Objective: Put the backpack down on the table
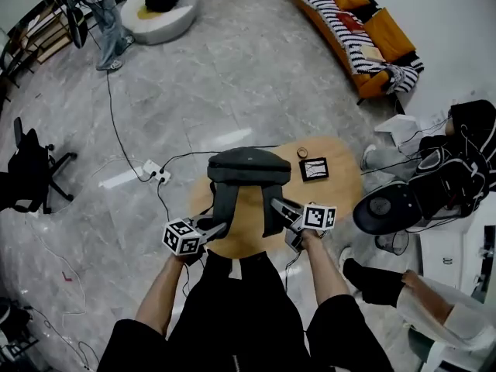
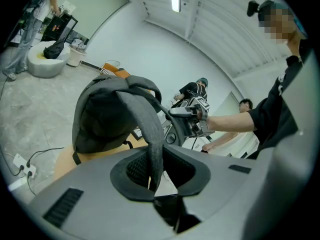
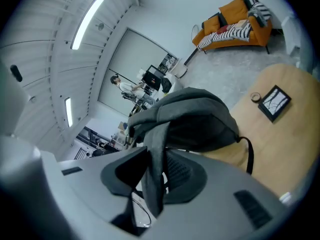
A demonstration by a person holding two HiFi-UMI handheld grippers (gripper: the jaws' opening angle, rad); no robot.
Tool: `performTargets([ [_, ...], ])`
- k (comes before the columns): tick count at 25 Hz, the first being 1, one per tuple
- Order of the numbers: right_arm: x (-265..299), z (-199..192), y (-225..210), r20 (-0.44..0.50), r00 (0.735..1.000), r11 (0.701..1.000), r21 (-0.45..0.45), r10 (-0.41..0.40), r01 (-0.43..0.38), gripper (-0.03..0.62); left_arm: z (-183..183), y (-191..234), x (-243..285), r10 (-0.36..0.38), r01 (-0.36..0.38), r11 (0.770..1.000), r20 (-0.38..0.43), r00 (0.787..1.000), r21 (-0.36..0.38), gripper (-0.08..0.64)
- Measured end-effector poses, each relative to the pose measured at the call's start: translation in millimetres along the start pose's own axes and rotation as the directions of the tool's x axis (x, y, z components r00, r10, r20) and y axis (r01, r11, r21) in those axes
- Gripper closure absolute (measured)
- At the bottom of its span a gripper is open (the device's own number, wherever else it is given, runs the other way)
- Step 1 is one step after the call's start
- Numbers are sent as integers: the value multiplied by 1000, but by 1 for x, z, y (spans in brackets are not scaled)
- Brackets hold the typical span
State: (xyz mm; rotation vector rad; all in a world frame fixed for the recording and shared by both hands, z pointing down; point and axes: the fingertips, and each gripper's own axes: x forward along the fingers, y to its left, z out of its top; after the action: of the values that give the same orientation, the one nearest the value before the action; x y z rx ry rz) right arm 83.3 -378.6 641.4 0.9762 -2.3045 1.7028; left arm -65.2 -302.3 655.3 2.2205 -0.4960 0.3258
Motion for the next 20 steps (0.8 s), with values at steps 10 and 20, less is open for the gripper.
performTargets([
  [10, -4, -119, -17, 47, 994, 995, 13, -98, 98, 499, -52, 13, -60, 91, -97, 994, 109, 990, 55, 400],
  [20, -9, -157, -19, 41, 982, 982, 55, -184, 182, 494, 1, -28, -23, 202, -246, 900, 155, 967, 359, 336],
])
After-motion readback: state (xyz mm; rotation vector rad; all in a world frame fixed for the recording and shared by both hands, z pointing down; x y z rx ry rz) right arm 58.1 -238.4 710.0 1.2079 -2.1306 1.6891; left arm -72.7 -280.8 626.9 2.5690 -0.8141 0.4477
